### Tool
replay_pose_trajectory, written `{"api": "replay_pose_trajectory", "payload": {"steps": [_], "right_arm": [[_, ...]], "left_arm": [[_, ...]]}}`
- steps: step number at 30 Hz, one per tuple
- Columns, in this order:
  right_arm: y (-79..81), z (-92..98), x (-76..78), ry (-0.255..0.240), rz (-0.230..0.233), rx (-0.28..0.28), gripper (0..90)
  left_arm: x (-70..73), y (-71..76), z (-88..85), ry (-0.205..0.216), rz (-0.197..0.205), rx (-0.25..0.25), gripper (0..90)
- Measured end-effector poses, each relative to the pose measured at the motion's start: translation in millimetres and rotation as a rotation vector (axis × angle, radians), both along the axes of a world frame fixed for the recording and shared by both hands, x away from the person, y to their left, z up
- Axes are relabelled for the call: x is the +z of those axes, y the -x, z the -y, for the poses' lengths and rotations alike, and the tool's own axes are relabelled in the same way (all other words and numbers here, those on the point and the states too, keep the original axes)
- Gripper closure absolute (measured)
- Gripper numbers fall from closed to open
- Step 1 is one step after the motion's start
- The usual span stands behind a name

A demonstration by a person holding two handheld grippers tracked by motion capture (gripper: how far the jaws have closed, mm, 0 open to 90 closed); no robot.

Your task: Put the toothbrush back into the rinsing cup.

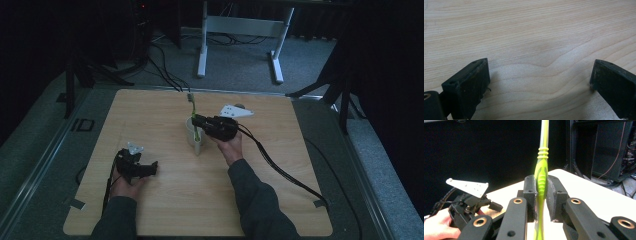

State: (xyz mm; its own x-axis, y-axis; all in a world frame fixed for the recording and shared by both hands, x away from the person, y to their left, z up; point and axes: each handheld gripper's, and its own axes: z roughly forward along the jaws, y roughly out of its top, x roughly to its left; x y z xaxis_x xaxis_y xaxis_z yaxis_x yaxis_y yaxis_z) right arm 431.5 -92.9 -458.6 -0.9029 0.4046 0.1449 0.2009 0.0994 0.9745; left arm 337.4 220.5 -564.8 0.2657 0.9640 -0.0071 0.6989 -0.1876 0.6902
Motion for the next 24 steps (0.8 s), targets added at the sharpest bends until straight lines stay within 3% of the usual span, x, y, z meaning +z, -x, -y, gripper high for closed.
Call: {"api": "replay_pose_trajectory", "payload": {"steps": [11, 24], "right_arm": [[1.6, -1.8, -5.0, 0.028, 0.004, -0.001, 78.2], [8.9, -1.0, -9.7, 0.136, 0.014, -0.013, 77.9]], "left_arm": [[0.0, 0.0, 0.0, 0.0, 0.0, 0.001, 3.5], [0.0, 0.0, 0.0, 0.0, 0.0, 0.0, 3.5]]}}
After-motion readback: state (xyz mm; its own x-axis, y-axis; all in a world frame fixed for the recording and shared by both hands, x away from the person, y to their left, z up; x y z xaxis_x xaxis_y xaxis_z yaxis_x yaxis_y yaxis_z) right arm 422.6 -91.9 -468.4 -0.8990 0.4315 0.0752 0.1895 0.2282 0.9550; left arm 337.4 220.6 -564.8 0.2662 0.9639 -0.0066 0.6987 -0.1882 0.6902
